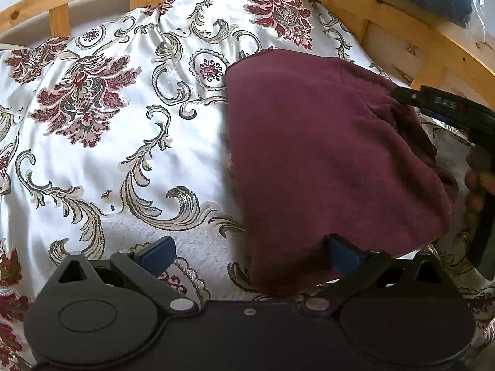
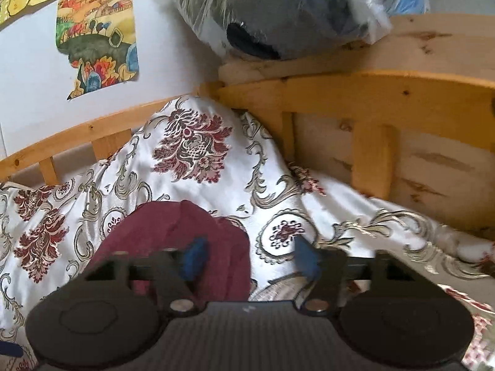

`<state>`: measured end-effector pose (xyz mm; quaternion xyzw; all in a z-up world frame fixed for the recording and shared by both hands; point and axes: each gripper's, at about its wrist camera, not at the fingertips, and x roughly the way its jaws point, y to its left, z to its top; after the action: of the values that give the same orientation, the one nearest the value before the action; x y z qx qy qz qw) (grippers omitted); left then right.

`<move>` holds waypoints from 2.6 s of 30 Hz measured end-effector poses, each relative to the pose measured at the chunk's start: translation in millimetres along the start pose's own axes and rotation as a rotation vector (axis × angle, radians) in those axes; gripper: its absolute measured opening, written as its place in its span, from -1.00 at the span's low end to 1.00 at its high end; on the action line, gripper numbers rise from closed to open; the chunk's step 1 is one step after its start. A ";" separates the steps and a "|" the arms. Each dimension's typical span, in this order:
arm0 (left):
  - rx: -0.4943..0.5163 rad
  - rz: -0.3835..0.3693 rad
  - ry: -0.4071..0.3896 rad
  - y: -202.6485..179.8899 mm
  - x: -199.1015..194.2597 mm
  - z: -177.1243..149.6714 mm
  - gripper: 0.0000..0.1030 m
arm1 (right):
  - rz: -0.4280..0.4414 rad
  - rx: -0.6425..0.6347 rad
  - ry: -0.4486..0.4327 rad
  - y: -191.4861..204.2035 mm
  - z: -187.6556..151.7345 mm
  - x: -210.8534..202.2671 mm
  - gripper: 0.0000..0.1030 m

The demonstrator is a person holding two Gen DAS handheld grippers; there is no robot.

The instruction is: Fold small clothes

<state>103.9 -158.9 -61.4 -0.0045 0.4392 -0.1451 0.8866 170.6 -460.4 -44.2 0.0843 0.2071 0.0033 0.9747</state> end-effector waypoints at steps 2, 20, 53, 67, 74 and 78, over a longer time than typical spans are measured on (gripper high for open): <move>-0.002 -0.001 0.001 0.1 0.0 -0.1 0.99 | 0.024 0.001 0.008 1.6 -0.2 7.4 -0.62; -0.022 -0.011 0.008 2.1 1.5 -1.4 0.99 | -0.007 0.095 0.038 -2.7 -5.9 16.7 -0.54; -0.257 -0.281 0.063 42.0 31.5 38.6 0.98 | 0.262 0.060 0.167 -1.4 -6.6 52.9 1.00; -0.350 -0.462 0.197 47.4 67.9 41.2 0.53 | 0.210 0.075 0.191 -3.4 -6.4 47.3 0.44; -0.267 -0.395 0.179 33.3 57.1 48.6 0.06 | 0.164 -0.054 0.123 27.7 -13.5 34.6 -0.27; -0.208 -0.350 0.136 27.1 43.0 49.9 -0.09 | 0.126 -0.143 0.057 46.1 -17.5 24.5 -0.38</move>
<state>174.3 -150.1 -67.9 -0.1623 0.5030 -0.2508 0.8110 187.2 -411.1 -62.2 0.0274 0.2284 0.0819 0.9697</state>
